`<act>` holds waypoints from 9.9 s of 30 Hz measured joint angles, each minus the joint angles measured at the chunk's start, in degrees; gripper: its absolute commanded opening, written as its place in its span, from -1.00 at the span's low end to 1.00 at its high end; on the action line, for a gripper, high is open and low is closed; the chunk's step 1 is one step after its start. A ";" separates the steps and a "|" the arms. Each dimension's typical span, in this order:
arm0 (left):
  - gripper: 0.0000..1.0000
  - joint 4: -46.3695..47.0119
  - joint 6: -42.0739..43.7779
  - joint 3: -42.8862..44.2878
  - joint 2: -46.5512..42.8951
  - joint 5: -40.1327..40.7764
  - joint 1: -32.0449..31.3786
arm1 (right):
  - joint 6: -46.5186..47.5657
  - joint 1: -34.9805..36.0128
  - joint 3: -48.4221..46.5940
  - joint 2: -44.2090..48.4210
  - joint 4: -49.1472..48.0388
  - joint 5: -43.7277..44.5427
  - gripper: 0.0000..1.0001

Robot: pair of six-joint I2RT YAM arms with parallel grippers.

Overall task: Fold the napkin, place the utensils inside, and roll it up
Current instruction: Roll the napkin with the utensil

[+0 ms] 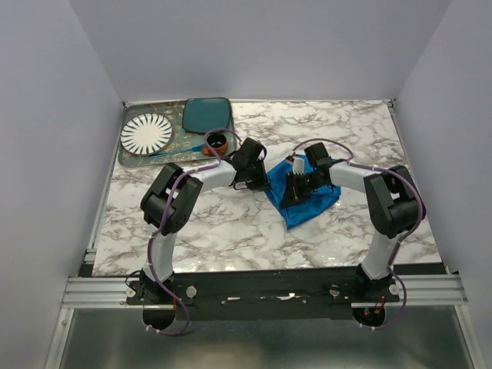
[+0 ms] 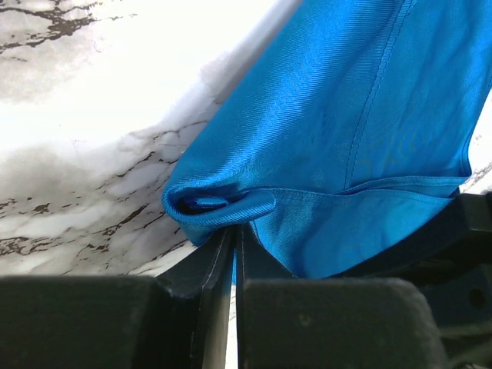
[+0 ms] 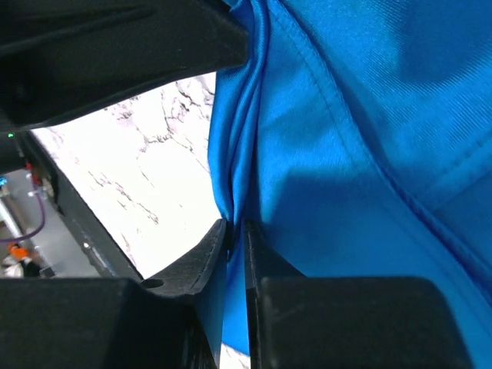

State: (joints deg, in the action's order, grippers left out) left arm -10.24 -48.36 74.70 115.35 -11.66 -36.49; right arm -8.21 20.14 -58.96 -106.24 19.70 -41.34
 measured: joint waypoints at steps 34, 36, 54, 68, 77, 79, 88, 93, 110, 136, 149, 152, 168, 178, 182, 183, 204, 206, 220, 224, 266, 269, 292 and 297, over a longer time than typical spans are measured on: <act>-0.77 1.95 -1.46 -0.02 0.61 -0.02 0.15 | -2.78 28.26 0.66 12.92 14.32 57.64 -0.08; -0.77 1.99 -1.64 -0.02 0.61 -0.02 0.26 | -2.91 28.24 1.14 12.92 14.29 57.77 -0.13; -0.77 2.25 -1.99 -0.02 0.72 -0.11 0.42 | -3.67 23.41 2.47 12.92 12.41 49.96 -0.99; -0.20 2.56 -1.66 0.22 0.72 -0.31 0.42 | -0.79 11.21 4.17 12.35 9.46 33.18 -0.99; -0.02 1.95 1.05 0.46 -1.01 -0.35 0.42 | 0.09 7.08 3.50 9.46 8.15 23.39 -0.99; -0.08 1.53 2.05 -0.22 -2.34 -0.42 0.42 | 0.15 6.29 3.45 9.11 8.02 21.84 -0.99; -0.46 1.92 4.07 -8.20 -11.76 -4.15 0.46 | 0.31 3.91 3.13 7.67 7.98 17.27 -0.99; -0.56 3.98 3.65 -10.62 -12.55 -6.93 -0.42 | 0.31 3.69 2.71 7.04 8.00 16.33 -0.99; -0.64 5.86 1.86 -6.62 -5.38 -9.03 -1.25 | 0.81 3.37 1.92 6.25 8.39 15.47 -0.99; 0.32 -0.48 5.88 -1.09 -6.56 -3.30 -1.86 | 2.25 2.99 1.03 5.60 9.51 14.97 -0.99; 0.35 -5.86 6.43 -1.95 -8.90 1.09 1.55 | 2.29 2.97 0.83 5.46 9.70 14.93 -0.99; 0.29 -6.86 6.29 -1.75 -6.93 2.10 1.62 | 2.32 2.97 0.70 5.35 9.90 14.93 -0.99; -0.68 -7.76 5.88 5.29 -1.51 2.84 1.92 | 2.82 2.97 0.07 4.87 10.40 14.86 -0.99; -0.50 -6.54 3.72 6.27 0.70 2.45 1.95 | 3.72 2.97 -0.74 4.26 11.23 14.86 -0.99; -0.39 -4.85 2.84 6.03 0.68 2.19 1.92 | 3.76 2.97 -0.79 4.24 11.28 14.84 -0.99; -0.37 -4.09 2.58 5.51 0.48 2.19 1.92 | 3.76 2.97 -0.81 4.24 11.30 14.86 -0.99; -0.41 -0.02 -0.81 4.57 1.01 -0.55 1.86 | 3.80 2.97 -1.55 3.65 12.15 14.82 -0.99; -0.39 0.28 -1.16 4.76 1.44 -0.83 1.86 | 3.80 2.97 -1.60 3.65 12.20 14.82 -0.99; -0.50 2.32 -4.55 6.93 5.33 -1.44 1.70 | 3.98 2.97 -1.97 3.50 12.63 14.95 -0.74; -0.53 2.49 -5.27 6.84 5.49 -1.40 1.60 | 4.22 2.97 -2.67 3.65 13.77 16.59 -0.54; -0.63 9.51 -7.04 2.75 5.42 -2.60 2.03 | 18.93 27.69 -1.40 7.76 5.33 60.39 -0.09; -0.63 9.55 -7.04 2.75 5.42 -2.86 2.12 | 19.58 28.81 -1.42 5.14 4.94 64.22 -0.08; -0.64 10.27 -7.30 2.62 5.64 -3.65 2.32 | 22.49 32.04 -1.09 0.81 1.36 82.73 0.18; -0.64 10.34 -7.34 2.60 5.70 -3.89 2.40 | 23.80 32.04 -1.09 0.39 0.48 83.08 0.15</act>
State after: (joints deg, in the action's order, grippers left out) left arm 0.10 -55.70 77.30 121.05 -15.55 -34.09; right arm 15.59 52.18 -60.05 -105.84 20.18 41.74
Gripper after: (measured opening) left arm 0.179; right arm 0.586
